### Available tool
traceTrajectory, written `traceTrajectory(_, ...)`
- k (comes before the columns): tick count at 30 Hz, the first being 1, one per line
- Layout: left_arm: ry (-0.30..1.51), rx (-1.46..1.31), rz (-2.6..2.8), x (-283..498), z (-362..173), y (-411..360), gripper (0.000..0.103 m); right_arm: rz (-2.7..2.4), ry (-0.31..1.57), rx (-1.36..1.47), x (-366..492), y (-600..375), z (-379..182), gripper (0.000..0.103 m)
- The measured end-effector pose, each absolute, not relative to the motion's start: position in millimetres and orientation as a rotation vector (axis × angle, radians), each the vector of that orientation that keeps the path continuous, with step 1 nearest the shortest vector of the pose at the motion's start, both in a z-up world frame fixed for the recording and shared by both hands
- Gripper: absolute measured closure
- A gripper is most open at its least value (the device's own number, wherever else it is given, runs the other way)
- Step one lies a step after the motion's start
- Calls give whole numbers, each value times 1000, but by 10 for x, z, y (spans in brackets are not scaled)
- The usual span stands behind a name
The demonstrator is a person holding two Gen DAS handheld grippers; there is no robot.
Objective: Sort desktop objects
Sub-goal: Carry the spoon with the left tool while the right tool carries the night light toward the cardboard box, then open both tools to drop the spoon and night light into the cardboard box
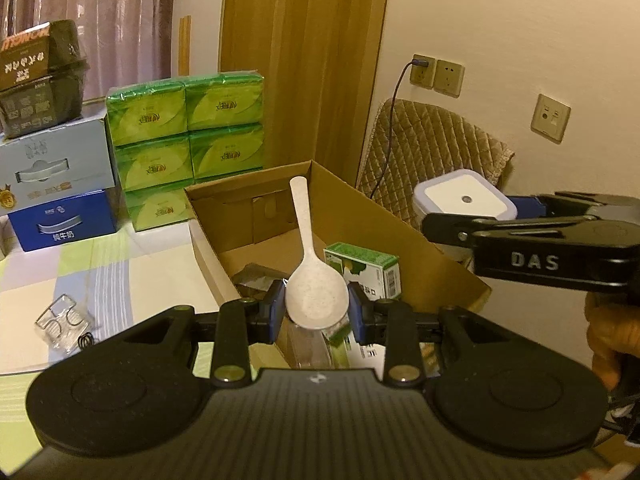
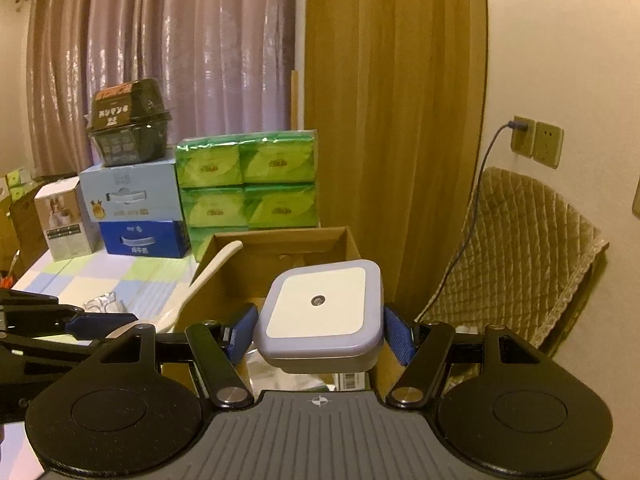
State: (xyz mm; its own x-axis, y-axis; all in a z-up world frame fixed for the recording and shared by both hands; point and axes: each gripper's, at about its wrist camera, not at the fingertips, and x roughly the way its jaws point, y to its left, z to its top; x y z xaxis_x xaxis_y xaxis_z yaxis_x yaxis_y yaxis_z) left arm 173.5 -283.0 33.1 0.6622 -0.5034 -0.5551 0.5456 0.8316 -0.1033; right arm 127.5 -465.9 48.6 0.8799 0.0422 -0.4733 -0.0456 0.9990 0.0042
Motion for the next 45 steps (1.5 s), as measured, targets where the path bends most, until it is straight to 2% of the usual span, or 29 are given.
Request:
traceTrajectory(27,692,44,-585,2268,-90,-3004,75,46,587,50,1733,-4821,115,38)
traceTrajectory(39,673,8,-535,2198,-19,-2547,67,83,613,104,1819,-4732,110,38)
traceTrajectory(45,664,3,-523,2133,0,-2404,59,78,603,166,1836,-4748,156,33)
